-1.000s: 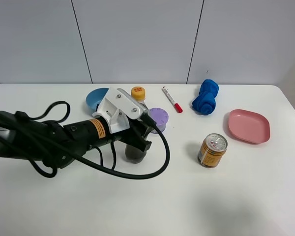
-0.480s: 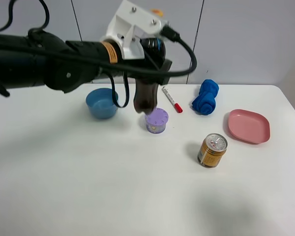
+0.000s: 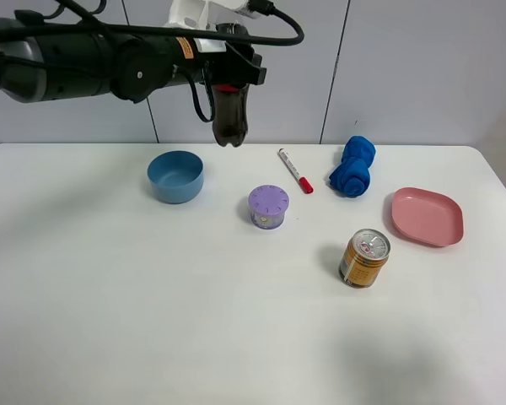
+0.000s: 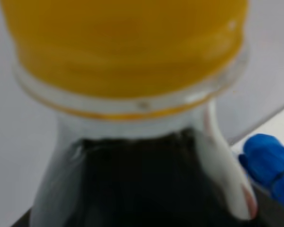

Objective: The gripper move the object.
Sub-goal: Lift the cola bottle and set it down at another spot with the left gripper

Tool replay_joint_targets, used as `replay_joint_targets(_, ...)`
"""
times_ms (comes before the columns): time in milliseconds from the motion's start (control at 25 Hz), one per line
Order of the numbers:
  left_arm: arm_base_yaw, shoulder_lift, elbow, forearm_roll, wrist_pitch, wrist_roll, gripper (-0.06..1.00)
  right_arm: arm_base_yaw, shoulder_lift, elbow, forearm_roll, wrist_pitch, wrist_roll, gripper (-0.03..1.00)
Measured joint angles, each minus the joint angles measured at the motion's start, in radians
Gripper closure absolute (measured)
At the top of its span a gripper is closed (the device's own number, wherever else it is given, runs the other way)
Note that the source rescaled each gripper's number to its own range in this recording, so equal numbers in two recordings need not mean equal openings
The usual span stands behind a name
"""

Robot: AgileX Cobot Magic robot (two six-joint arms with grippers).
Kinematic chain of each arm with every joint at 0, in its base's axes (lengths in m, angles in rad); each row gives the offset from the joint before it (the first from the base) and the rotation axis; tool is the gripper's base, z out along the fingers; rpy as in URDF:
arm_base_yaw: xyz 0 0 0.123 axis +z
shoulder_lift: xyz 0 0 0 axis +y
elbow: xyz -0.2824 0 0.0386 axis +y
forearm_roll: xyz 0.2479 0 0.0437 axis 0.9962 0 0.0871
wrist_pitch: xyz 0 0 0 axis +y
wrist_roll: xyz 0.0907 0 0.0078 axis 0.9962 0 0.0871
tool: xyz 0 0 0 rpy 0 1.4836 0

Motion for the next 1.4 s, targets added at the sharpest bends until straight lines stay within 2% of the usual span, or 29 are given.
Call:
replay_joint_targets(240,0.029,0.123,-0.095,0.001,0.004,-0.076,0.93,0.000,0.000,0.000,0.000,0.000,0.000,-0.03)
replay_joint_targets(440,0.029,0.232,-0.156,0.001,-0.032,-0.099,0.93,0.000,0.000,0.000,0.000,0.000,0.000,-0.03)
replay_joint_targets(680,0.029,0.321,-0.162,0.001,-0.137,-0.109,0.93,0.000,0.000,0.000,0.000,0.000,0.000,-0.03)
replay_joint_targets(840,0.029,0.354,-0.162,0.001,-0.169,-0.101,0.93,0.000,0.000,0.000,0.000,0.000,0.000,-0.03)
replay_joint_targets(1160,0.053,0.395,-0.162,0.073,-0.252,-0.094,0.93,0.000,0.000,0.000,0.000,0.000,0.000,-0.03)
replay_joint_targets(1400,0.075,0.425,-0.162,0.079,-0.302,-0.094,0.93,0.000,0.000,0.000,0.000,0.000,0.000,-0.03)
